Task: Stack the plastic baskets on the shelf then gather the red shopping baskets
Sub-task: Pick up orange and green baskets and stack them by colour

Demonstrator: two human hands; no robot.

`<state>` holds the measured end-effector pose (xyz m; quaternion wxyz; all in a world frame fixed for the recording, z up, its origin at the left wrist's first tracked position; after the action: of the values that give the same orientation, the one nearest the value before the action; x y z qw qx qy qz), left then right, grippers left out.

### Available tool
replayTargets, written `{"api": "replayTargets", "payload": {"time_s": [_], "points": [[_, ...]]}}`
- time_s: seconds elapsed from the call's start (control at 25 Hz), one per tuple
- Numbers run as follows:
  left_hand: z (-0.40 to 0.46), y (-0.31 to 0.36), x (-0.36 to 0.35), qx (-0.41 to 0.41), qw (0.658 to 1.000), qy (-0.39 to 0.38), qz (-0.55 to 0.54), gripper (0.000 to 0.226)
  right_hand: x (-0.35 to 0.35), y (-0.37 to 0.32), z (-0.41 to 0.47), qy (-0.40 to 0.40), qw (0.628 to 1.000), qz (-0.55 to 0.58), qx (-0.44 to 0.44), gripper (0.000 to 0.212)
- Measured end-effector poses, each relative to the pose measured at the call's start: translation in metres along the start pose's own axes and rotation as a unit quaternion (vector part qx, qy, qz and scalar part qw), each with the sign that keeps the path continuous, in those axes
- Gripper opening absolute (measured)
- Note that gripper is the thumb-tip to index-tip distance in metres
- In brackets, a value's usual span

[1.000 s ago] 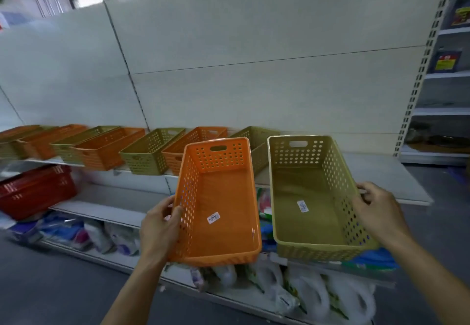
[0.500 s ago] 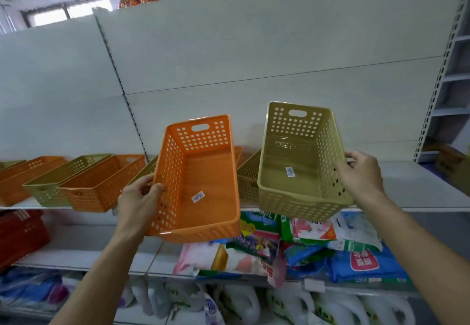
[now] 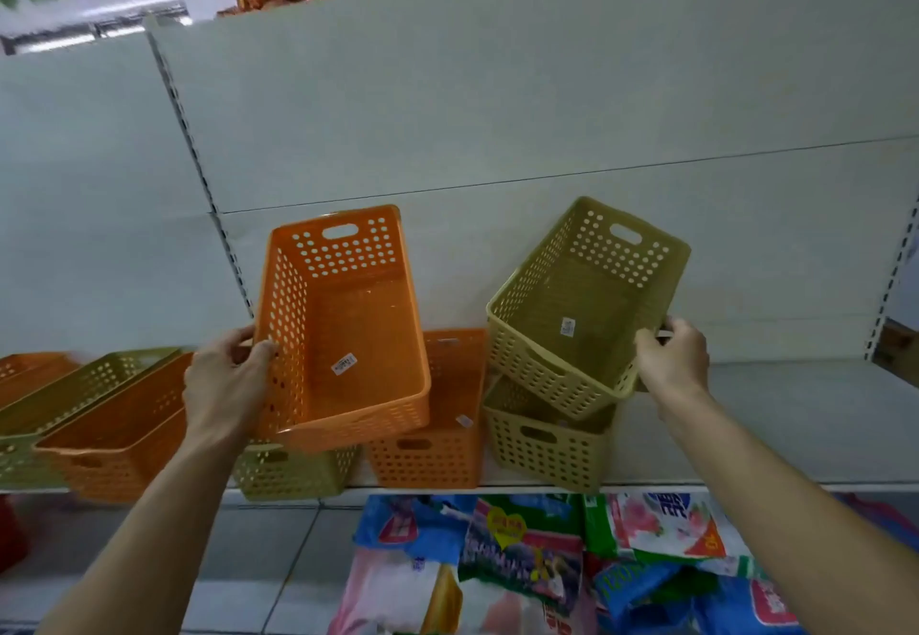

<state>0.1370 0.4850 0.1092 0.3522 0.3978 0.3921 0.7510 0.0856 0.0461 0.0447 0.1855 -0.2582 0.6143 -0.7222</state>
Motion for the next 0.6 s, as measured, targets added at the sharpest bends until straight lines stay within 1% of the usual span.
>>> {"api": "replayTargets", "payload": {"time_s": [0.12,0.28,0.36,0.48,0.6], "points": [[0.022,-0.008,-0.015,0.01,1.0,-0.01,-0.007,0.039,-0.015,0.015,0.001,0.002,0.999,-0.029,-0.022,0.018],[0.051,-0.018,-0.039,0.019,0.998,-0.049,-0.029,0.038,-0.011,0.024,0.009,0.012,0.988,-0.152,-0.013,0.028],[0.061,-0.019,-0.05,0.022,0.997,-0.069,-0.034,0.037,-0.005,0.024,0.015,0.017,0.974,-0.225,0.003,0.03],[0.069,-0.019,-0.066,0.026,0.994,-0.101,-0.04,0.035,0.004,0.02,0.024,0.027,0.944,-0.329,0.019,0.03],[0.07,-0.021,-0.079,0.032,0.99,-0.129,-0.049,0.033,0.008,0.021,0.031,0.018,0.925,-0.38,0.02,0.031]]}}
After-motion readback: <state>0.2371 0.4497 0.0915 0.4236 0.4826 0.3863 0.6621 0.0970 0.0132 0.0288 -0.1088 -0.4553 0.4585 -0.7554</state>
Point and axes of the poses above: each hand's wrist, its own z-axis towards the middle knuckle, its own x-axis out of the back of the hand, y = z × x, the point moved 4 cm from there along z, towards the middle knuckle, and after that the axes turned 1 degree about -x, right-handed, at the moved point
